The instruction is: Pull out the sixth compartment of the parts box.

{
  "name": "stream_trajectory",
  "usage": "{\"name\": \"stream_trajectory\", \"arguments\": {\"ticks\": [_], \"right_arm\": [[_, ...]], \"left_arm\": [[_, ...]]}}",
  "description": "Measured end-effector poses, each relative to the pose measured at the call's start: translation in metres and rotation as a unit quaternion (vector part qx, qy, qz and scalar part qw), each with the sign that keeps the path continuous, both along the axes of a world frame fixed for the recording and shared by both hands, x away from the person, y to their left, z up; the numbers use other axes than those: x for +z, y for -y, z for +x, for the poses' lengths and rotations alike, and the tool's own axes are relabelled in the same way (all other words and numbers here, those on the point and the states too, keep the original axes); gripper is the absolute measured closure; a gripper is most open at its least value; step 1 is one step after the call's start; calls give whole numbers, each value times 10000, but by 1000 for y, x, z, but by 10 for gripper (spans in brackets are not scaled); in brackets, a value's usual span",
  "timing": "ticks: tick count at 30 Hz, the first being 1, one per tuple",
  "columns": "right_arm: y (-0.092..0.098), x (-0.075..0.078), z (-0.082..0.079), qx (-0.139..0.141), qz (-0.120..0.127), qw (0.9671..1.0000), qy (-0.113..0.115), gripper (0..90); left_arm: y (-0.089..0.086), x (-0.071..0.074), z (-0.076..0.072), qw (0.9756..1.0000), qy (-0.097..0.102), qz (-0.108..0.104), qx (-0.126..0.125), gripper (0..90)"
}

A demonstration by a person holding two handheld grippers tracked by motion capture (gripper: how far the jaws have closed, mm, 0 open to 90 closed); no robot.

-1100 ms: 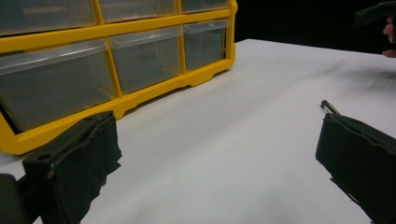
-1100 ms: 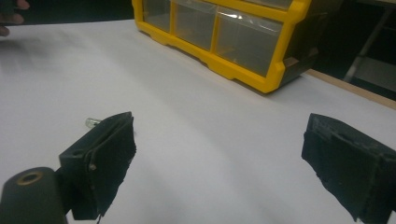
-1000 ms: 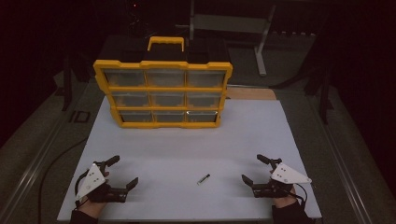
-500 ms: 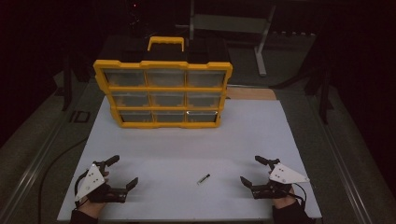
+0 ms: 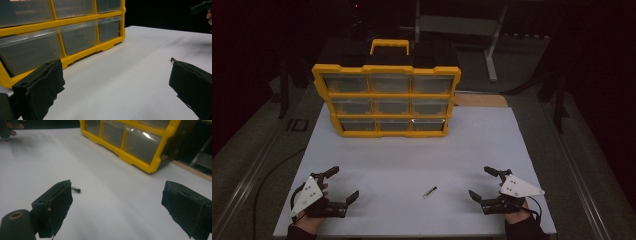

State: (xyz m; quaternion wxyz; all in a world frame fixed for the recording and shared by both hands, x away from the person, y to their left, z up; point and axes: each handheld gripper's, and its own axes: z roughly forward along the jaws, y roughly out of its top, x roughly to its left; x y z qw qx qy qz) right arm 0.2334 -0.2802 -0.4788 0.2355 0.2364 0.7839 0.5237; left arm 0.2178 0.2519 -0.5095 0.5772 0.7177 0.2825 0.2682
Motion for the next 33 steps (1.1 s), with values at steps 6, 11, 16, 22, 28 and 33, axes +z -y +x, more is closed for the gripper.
{"name": "stream_trajectory", "arguments": {"ticks": [6, 11, 16, 22, 28, 33], "right_arm": [[-7, 21, -3, 112, -168, 9997, 152, 94], [-8, 44, 3, 258, -262, 9989, 274, 80], [-12, 64, 13, 367, -371, 9977, 434, 80], [-24, 90, 26, 561, -543, 9941, 749, 75], [-36, 110, 38, 691, -628, 9909, 973, 75], [-47, 120, 50, 765, -655, 9873, 1228, 75]], "left_arm": [[1, 1, -1, 10000, 1, 10, -22, 2], [1, 1, -1, 10000, -12, -24, -5, 2], [1, 1, -1, 10000, -24, -33, -1, 2], [1, 1, -1, 10000, -21, -43, 25, 2], [1, 2, -1, 10000, -15, -44, 18, 2], [0, 2, -1, 10000, -6, -44, 20, 2]]}}
